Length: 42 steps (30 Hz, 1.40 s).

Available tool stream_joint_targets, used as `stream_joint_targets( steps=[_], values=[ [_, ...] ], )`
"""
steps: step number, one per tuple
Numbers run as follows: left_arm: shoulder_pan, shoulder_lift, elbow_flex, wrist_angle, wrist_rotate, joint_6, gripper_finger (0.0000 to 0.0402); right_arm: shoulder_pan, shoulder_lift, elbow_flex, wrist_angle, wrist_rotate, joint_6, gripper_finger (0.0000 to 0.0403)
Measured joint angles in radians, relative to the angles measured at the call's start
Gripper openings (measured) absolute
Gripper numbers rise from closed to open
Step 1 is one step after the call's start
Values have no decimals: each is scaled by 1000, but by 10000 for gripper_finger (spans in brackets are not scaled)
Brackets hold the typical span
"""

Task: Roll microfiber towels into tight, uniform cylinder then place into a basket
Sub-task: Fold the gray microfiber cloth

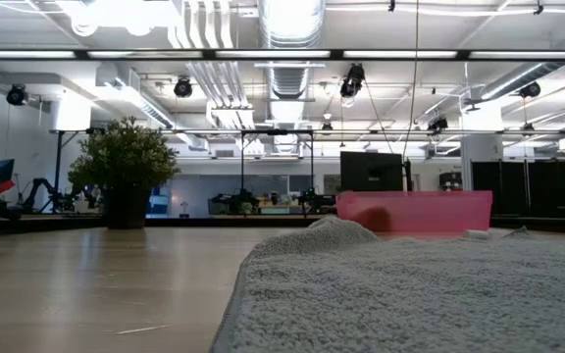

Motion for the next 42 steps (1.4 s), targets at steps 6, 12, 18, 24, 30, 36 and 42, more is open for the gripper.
stream_joint_targets(
  steps=[6,12,18,24,30,36,42],
  values=[
    [-28,0,8,16,9,-94,168,73,138,208,-120,-2,149,194],
    [-109,1,-10,52,-20,-95,168,106,290,326,-255,25,216,186],
    [-171,25,-24,145,-47,-102,168,133,428,392,-399,27,275,159],
    [-187,112,-28,257,-106,-122,168,172,476,416,-428,121,263,140],
    [-187,212,-11,334,-188,-121,168,181,490,415,-427,152,259,125],
    [-191,238,7,337,-197,-164,168,181,494,410,-426,183,208,113],
    [-198,235,13,334,-196,-228,168,178,497,403,-431,233,182,109]
  ],
)
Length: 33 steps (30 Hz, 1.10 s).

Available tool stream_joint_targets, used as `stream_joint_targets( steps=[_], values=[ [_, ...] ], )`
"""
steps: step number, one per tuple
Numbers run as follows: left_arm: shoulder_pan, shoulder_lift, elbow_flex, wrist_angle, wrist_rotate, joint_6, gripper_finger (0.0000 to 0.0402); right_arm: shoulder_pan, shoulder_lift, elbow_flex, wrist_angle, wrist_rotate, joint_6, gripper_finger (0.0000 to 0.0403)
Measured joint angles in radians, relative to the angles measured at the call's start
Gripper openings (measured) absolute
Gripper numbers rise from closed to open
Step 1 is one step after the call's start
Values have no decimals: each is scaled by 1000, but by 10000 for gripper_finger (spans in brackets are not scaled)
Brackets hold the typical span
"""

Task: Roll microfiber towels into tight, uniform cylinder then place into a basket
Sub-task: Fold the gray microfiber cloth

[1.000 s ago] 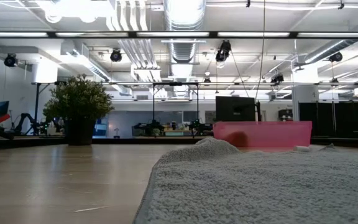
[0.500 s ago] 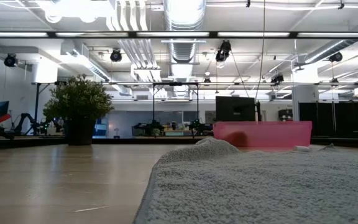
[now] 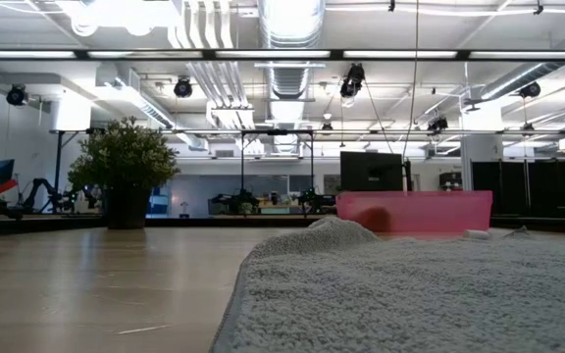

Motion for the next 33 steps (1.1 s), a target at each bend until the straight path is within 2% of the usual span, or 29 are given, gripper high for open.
stream_joint_targets(
  steps=[12,15,20,25,29,33],
  values=[
    [-13,1,-3,-8,0,-155,168,-2,5,-36,5,22,3,98],
    [-19,2,-6,-11,0,-155,168,-2,6,-35,9,47,1,77],
    [-19,2,-7,-24,-5,-155,168,-7,11,-14,12,65,-80,18],
    [-19,2,-7,-34,-7,-154,168,-16,1,8,-3,93,-80,10],
    [-19,3,-5,-36,-7,-147,168,-14,-4,27,-75,247,12,9],
    [-19,6,-5,-37,-7,-146,168,-22,-6,23,-78,528,71,9]
  ],
)
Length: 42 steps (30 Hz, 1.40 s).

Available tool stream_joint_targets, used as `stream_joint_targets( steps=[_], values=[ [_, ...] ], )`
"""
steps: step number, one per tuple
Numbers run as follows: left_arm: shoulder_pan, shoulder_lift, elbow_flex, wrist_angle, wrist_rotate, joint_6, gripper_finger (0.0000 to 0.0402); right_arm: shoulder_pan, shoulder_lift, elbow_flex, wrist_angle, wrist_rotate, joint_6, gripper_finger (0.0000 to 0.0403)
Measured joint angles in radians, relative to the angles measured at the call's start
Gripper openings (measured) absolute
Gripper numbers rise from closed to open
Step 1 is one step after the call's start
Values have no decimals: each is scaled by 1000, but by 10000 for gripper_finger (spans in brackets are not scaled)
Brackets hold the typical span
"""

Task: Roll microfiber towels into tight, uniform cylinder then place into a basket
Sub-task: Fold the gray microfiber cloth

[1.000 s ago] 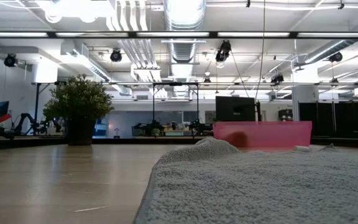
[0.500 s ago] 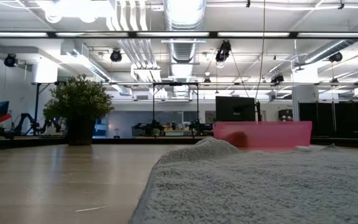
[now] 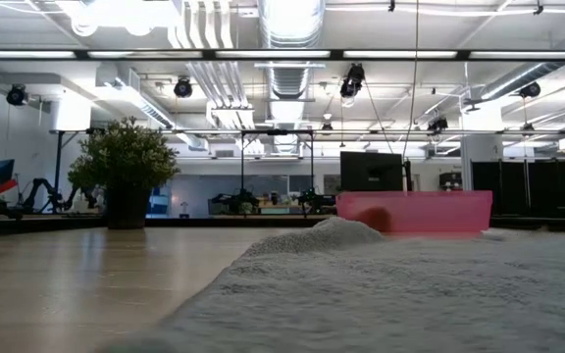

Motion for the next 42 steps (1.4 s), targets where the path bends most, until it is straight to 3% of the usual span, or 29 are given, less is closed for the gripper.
stream_joint_targets(
  steps=[4,8,15,19,25,34,42],
  values=[
    [0,0,-2,1,0,1,168,-13,-5,0,-1,225,51,9],
    [9,0,0,16,0,-7,168,-47,-5,0,-2,301,128,9],
    [21,0,0,10,0,-7,168,-146,-5,0,1,305,150,9],
    [22,0,0,10,0,-7,168,-188,-5,-6,-5,256,134,9],
    [22,0,0,10,0,-7,168,-262,-63,-19,-157,257,234,8],
    [22,0,-2,9,1,-8,168,-497,-291,-139,-108,272,-21,8],
    [22,0,-2,10,1,-8,168,-801,-433,-254,-11,143,-268,8]
  ],
)
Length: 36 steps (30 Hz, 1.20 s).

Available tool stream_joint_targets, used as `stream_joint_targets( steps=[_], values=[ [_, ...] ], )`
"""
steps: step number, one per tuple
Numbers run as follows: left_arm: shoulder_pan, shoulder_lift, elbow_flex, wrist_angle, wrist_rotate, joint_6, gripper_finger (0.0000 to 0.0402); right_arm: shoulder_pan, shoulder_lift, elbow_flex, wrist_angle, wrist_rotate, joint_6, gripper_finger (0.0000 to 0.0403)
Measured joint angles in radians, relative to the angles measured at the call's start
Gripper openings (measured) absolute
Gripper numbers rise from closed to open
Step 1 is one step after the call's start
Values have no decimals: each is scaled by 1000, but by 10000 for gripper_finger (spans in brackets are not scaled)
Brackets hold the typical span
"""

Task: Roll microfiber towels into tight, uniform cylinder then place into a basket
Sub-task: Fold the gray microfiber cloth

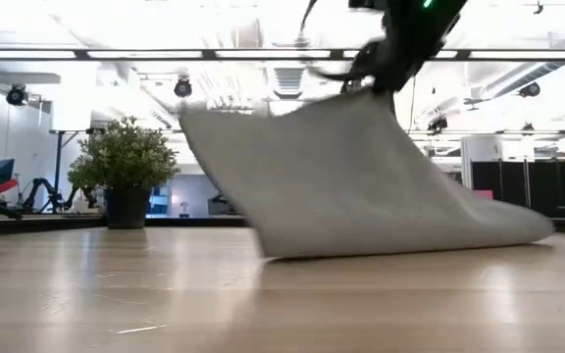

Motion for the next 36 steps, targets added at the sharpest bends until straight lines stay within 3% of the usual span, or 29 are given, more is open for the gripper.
stream_joint_targets(
  steps=[5,9,36],
  values=[
    [0,0,0,0,0,0,168,-140,-52,-83,175,-98,-199,8],
    [0,0,0,0,0,0,168,-187,-59,-134,283,-149,-282,8],
    [0,-1,0,0,0,0,168,-95,-57,-165,364,-180,-297,9]
  ],
)
